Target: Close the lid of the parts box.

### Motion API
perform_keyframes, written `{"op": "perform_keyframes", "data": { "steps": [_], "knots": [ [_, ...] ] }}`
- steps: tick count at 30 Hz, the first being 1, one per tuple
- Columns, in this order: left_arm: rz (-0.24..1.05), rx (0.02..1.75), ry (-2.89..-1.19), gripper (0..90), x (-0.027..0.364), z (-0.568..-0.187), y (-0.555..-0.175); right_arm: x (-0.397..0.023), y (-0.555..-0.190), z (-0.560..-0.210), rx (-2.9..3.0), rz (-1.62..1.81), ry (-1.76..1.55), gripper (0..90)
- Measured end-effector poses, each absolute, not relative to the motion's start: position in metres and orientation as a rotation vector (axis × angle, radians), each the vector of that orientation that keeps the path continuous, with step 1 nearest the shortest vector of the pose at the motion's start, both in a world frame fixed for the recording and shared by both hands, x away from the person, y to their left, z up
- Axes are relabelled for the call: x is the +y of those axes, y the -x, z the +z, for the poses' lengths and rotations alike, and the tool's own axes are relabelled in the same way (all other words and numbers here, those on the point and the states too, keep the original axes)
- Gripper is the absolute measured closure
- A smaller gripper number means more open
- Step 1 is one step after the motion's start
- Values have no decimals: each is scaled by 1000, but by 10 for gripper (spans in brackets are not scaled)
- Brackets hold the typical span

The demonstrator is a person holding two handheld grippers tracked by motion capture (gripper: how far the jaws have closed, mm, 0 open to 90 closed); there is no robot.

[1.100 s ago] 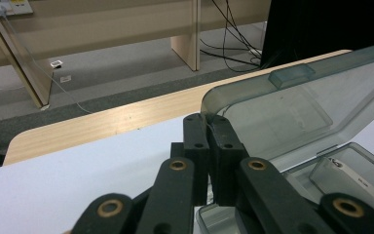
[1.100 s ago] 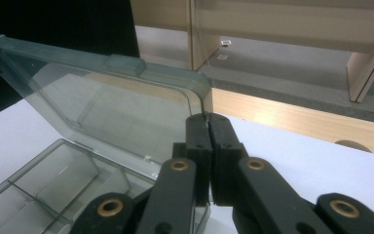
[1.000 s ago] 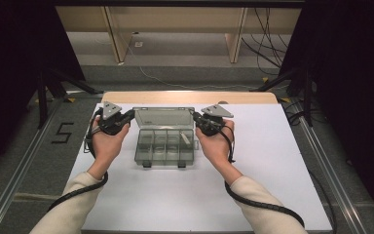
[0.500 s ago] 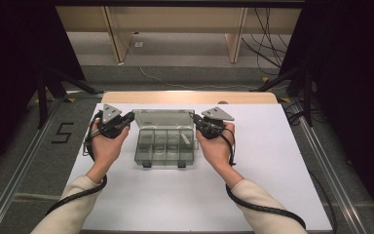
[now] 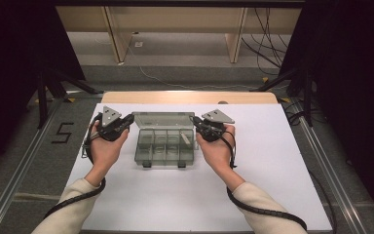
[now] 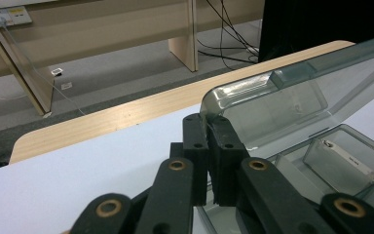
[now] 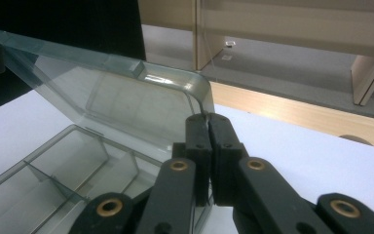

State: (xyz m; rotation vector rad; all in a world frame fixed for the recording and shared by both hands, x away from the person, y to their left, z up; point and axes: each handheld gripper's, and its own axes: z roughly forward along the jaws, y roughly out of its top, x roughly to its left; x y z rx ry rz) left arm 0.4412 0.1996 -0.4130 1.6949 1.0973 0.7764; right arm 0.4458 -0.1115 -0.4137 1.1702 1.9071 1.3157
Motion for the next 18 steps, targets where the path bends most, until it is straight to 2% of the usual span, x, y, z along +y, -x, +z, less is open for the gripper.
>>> {"op": "perform_keyframes", "data": {
  "steps": [18],
  "knots": [
    [788, 1072, -1718, 859, 200, -417, -432, -113, -438, -417, 1913, 1309, -1141, 885]
  ]
}}
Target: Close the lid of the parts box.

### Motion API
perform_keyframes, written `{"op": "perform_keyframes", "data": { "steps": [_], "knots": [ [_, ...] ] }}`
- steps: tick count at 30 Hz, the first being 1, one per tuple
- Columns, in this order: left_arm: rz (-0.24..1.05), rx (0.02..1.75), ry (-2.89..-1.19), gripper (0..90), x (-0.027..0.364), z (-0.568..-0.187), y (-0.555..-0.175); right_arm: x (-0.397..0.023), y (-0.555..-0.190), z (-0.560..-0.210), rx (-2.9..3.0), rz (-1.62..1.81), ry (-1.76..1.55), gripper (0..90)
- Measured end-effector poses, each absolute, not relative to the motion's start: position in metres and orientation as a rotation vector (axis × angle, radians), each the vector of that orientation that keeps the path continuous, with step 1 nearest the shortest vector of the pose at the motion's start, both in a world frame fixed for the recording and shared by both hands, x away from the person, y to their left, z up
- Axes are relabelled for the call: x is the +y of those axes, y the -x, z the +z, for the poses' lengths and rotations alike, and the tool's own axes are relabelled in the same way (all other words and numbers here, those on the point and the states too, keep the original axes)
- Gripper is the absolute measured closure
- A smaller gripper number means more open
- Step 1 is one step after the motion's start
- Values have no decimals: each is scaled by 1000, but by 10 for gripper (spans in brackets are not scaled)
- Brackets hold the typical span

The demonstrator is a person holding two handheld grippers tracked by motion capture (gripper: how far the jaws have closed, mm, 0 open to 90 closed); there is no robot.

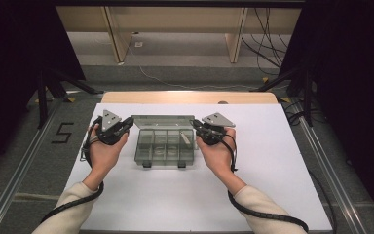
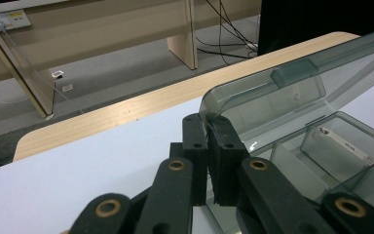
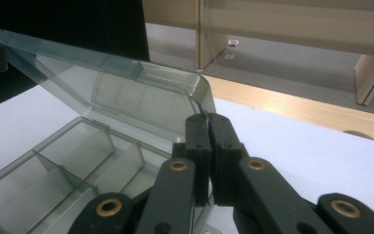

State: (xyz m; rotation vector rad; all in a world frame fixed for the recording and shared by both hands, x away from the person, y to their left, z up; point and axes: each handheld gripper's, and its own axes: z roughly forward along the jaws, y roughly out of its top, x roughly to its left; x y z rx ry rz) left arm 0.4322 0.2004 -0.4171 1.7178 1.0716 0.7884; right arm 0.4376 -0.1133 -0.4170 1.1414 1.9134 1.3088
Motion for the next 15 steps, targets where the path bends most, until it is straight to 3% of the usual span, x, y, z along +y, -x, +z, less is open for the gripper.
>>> {"op": "perform_keyframes", "data": {
  "steps": [15],
  "knots": [
    [790, 1062, -1738, 856, 200, -420, -425, -114, -431, -420, 1930, 1291, -1122, 884]
  ]
}}
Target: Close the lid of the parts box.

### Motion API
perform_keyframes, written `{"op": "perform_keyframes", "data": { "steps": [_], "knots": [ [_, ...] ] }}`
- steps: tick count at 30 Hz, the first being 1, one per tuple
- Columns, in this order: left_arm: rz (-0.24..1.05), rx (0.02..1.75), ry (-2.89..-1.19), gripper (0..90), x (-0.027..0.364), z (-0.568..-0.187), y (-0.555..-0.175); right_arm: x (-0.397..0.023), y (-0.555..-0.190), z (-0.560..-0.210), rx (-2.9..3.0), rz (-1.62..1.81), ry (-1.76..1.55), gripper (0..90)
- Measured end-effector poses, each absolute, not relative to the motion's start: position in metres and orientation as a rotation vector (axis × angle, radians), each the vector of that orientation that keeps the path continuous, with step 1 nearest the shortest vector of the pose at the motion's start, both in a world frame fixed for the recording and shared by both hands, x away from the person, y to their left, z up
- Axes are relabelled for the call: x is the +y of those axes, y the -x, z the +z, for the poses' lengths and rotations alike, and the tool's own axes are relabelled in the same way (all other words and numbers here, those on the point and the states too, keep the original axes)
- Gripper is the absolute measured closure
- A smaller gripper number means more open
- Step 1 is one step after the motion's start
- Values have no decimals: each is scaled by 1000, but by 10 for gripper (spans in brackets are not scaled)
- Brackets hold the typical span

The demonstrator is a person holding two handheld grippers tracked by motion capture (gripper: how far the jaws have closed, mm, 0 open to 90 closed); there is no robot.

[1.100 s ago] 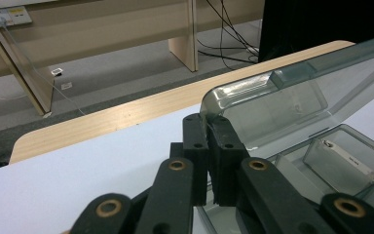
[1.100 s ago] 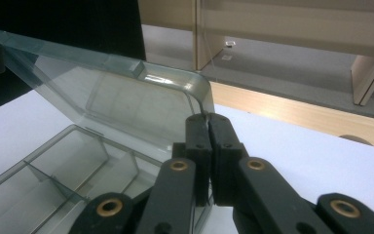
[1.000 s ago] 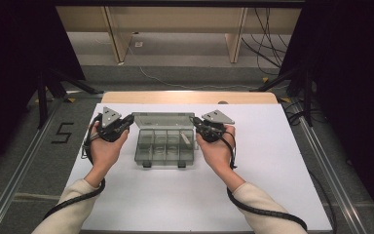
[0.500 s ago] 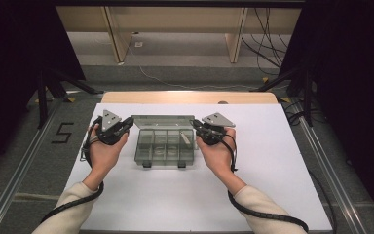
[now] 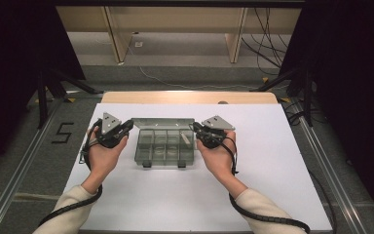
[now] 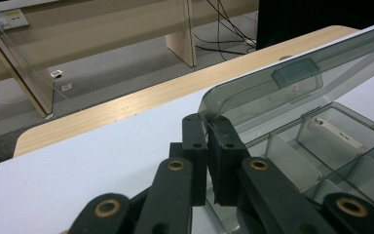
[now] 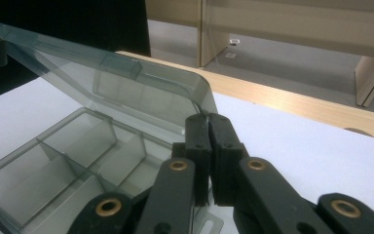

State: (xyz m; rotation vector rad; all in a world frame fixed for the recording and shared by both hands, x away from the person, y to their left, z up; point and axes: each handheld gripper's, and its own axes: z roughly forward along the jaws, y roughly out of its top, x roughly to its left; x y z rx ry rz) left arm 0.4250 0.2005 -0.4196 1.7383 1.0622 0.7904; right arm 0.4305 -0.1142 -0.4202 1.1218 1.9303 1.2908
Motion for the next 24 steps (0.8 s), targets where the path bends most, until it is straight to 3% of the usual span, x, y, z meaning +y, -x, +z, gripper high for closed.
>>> {"op": "perform_keyframes", "data": {
  "steps": [24],
  "knots": [
    [770, 1032, -1803, 848, 203, -427, -410, -116, -418, -431, 1977, 1291, -1119, 882]
  ]
}}
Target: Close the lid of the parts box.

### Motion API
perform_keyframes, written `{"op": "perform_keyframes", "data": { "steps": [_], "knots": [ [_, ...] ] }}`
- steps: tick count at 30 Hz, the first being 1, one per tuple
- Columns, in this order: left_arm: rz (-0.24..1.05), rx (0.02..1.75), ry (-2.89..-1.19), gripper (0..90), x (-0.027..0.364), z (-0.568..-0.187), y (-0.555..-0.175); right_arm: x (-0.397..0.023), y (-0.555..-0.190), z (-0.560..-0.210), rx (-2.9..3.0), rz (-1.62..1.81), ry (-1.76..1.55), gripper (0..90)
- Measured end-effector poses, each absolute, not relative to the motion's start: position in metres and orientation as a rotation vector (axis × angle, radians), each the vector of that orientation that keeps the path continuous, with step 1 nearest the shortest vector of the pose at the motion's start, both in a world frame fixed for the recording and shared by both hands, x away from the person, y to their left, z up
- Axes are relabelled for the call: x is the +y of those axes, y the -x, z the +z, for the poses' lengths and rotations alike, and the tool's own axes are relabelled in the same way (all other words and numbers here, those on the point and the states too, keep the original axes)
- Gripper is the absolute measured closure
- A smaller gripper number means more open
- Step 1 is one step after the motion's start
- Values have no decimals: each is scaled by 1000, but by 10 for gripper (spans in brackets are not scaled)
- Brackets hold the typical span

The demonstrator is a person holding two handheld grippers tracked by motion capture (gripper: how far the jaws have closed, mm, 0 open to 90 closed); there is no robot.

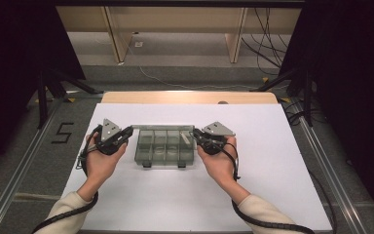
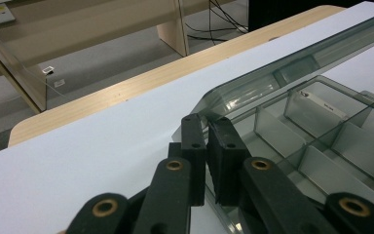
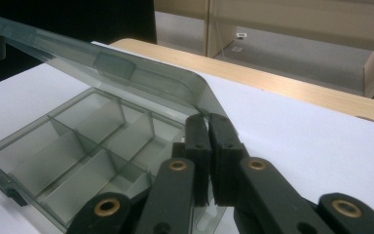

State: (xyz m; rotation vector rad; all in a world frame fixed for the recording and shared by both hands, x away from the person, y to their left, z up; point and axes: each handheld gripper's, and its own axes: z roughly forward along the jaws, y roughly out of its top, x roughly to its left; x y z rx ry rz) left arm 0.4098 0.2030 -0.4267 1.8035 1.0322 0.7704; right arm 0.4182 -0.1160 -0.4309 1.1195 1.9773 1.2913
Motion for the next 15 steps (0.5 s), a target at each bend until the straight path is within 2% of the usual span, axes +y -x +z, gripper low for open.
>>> {"op": "perform_keyframes", "data": {
  "steps": [15],
  "knots": [
    [760, 1022, -1833, 840, 204, -429, -404, -119, -415, -435, 2024, 1273, -1111, 840]
  ]
}}
